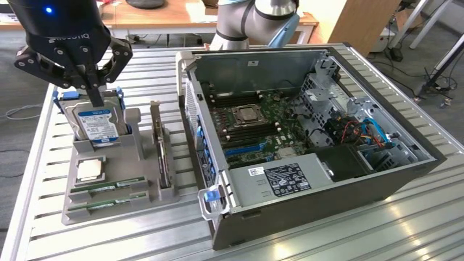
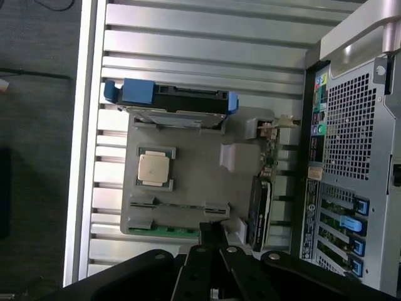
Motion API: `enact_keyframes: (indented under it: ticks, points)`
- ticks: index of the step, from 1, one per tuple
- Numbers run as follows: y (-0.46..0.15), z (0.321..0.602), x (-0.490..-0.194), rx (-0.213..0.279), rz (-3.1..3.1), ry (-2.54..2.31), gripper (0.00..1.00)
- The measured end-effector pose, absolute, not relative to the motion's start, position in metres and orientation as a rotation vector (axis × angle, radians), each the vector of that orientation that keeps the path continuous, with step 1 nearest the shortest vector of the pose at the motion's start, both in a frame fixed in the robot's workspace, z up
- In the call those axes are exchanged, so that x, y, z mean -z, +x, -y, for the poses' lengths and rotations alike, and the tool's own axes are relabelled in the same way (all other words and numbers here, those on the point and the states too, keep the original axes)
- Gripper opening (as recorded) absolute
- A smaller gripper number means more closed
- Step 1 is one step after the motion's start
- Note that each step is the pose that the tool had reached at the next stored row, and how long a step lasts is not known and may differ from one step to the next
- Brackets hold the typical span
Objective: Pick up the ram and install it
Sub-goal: 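Pick up the ram and move it above insertion slot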
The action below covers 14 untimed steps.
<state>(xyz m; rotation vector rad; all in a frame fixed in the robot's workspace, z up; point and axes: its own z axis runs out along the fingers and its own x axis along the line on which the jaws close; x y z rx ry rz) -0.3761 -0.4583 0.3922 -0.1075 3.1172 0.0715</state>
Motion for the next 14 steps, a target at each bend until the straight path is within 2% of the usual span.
enact_keyframes:
  ticks: [14]
  points:
    - [-0.3761,0.4583,-0.3922,-0.074,-3.101,-0.372,0.11]
